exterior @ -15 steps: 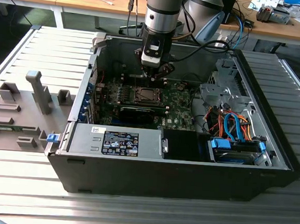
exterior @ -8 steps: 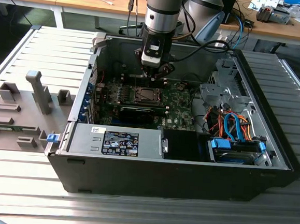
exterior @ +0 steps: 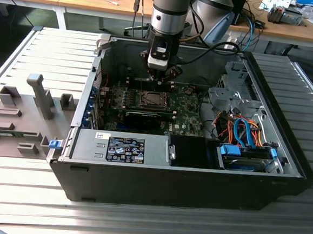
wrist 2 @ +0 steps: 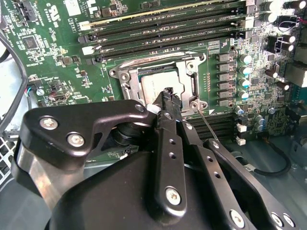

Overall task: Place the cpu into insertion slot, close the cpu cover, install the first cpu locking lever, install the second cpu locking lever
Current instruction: 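Install the first cpu locking lever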

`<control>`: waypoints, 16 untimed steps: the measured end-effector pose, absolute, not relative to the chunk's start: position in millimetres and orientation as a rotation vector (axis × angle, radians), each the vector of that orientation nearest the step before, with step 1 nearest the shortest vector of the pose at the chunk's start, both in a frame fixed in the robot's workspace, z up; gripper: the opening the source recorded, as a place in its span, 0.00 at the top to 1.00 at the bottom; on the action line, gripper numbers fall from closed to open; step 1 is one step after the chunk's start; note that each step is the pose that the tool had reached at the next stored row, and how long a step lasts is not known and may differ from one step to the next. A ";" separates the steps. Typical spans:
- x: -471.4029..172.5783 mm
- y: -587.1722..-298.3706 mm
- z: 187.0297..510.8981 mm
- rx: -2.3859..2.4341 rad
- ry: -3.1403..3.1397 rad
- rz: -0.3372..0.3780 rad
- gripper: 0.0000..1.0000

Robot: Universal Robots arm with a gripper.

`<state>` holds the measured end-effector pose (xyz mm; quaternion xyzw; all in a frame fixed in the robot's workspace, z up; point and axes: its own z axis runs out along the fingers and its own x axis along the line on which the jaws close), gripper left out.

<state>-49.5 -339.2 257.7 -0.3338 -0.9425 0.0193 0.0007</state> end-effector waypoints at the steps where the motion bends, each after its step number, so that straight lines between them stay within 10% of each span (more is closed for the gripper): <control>1: -49.5 -339.2 257.7 -1.047 -2.960 0.061 0.89; 16: -49.5 -339.2 257.7 -1.033 -2.965 0.061 0.89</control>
